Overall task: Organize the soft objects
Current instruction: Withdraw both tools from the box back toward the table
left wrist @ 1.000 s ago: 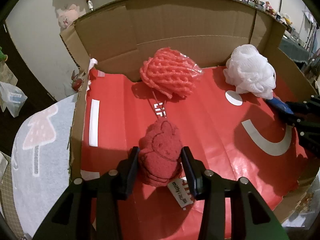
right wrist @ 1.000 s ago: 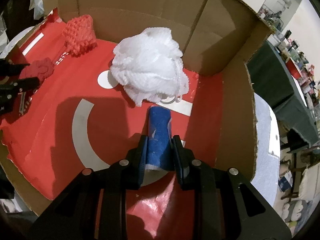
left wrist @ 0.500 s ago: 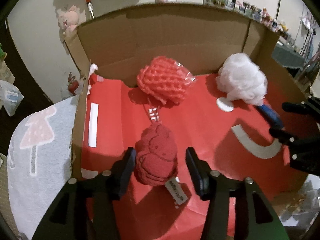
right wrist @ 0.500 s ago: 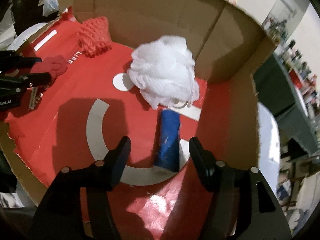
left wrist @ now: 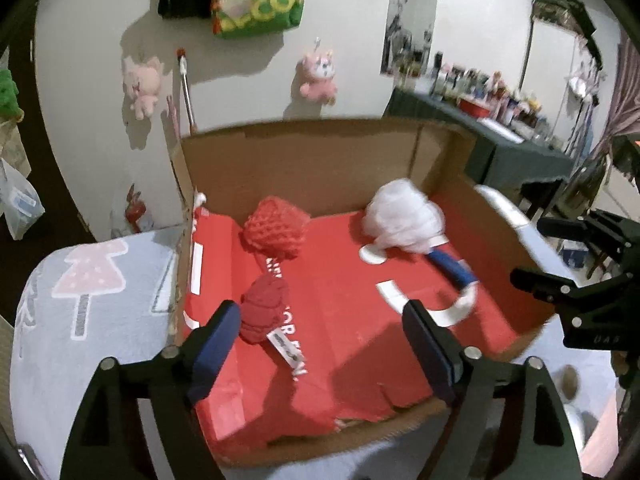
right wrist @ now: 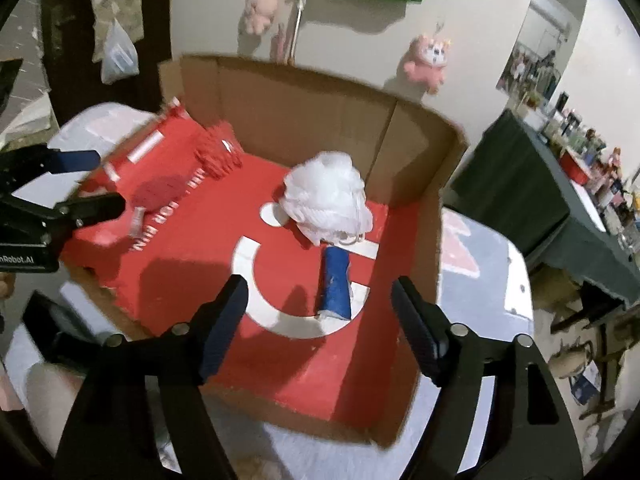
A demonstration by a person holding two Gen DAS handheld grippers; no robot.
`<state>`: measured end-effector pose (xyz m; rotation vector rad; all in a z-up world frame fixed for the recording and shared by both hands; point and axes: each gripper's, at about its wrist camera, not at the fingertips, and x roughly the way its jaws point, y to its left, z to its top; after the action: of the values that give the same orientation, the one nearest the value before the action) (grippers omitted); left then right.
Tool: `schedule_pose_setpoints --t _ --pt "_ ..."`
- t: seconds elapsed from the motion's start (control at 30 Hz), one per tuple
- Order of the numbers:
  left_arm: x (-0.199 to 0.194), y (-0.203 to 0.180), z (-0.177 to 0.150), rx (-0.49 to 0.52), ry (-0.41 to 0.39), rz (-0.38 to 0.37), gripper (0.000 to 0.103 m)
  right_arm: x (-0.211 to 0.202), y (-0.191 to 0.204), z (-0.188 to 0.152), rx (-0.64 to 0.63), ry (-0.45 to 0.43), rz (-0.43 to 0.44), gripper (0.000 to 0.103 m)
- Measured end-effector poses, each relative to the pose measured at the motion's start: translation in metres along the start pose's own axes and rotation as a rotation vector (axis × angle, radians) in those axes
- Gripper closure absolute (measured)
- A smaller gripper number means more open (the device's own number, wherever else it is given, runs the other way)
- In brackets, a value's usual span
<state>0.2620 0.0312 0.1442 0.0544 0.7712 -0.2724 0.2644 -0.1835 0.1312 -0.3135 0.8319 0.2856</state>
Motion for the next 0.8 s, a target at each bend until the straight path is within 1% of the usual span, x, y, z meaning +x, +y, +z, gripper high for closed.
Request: schedule_pose_setpoints --t 0.13,0.23,0.33,0.43,0.67,0.8 --pt "-0.038 -0.013 -0.007 0.016 -0.094 0.0 0.007 -0.043 0.006 -0.009 0.008 -0.08 0.014 0.025" --pt "-0.064 -0.022 -0.017 0.016 -0.153 -0.009 0.004 -0.075 0.013 -0.019 0.003 -0.151 0.008 0.017" --pt "-0.087 -0.031 -0.028 0.021 -0.211 -0.009 0.0 -0.104 0.022 -0.032 0.0 -0.222 -0.001 0.014" --pt "-0.109 -0.039 -0.044 0.025 -0.269 -0.003 0.0 -0.127 0.028 -0.048 0.01 -0.276 -0.008 0.014" --pt "-0.141 -0.055 -0.081 -0.007 -0.338 -0.009 0.0 -0.165 0.042 -0.096 0.068 -0.381 -0.032 0.013" --pt "-0.157 -0.062 -0.106 -0.021 -0.392 0.024 0.0 -0.179 0.053 -0.123 0.081 -0.432 -0.069 0.011"
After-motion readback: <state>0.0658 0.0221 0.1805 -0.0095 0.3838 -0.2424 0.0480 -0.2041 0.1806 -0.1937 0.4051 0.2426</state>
